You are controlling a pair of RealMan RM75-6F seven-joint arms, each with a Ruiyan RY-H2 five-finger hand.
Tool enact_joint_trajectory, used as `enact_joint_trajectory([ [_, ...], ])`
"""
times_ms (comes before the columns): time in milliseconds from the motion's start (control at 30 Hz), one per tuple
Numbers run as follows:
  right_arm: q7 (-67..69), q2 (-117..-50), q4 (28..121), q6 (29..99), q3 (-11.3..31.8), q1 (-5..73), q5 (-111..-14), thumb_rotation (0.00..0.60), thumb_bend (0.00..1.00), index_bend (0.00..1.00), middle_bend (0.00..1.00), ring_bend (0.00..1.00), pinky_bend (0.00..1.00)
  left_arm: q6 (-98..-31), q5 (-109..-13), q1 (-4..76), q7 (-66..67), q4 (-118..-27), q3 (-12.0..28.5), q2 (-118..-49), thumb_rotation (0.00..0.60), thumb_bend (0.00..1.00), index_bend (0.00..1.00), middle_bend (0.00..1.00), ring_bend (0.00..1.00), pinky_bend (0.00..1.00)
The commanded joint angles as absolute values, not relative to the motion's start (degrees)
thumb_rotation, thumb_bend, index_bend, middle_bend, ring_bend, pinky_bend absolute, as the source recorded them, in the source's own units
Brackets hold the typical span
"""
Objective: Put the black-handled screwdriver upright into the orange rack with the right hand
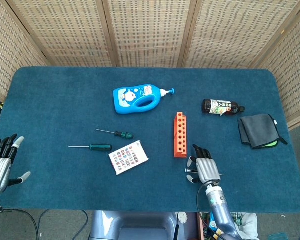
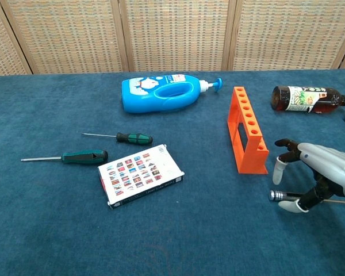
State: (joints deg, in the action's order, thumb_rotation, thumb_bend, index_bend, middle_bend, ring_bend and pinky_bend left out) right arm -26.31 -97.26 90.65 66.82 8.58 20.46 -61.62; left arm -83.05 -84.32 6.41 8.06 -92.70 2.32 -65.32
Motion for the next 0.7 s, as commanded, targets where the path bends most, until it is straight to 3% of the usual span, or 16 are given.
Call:
enact_joint_trajectory([
  [33, -26.16, -97.29, 90.43, 66.71, 8.64, 20.63, -61.46, 0.6, 0.21, 0.48, 0.0, 0.0, 0.0, -82.98, -84.33, 6.45, 8.04, -92.68, 2.31, -65.32, 0.6, 0.0, 0.0, 0.0, 0.0, 0.0],
  [300, -25.27, -97.16, 89.87, 66.4, 8.29, 20.83, -61.17, 0.6, 0.3, 0.48, 0.0, 0.0, 0.0, -82.83, -84.38, 6.55, 8.25, -92.68, 2.22, -65.41, 0.6, 0.0, 0.0, 0.0, 0.0, 0.0],
  [700, -24.31, -97.07, 89.28, 66.14, 7.73, 20.96, -60.85, 0.6, 0.3, 0.48, 0.0, 0.0, 0.0, -82.62, -84.48, 6.68, 8.72, -92.75, 2.04, -65.56, 0.6, 0.0, 0.0, 0.0, 0.0, 0.0],
])
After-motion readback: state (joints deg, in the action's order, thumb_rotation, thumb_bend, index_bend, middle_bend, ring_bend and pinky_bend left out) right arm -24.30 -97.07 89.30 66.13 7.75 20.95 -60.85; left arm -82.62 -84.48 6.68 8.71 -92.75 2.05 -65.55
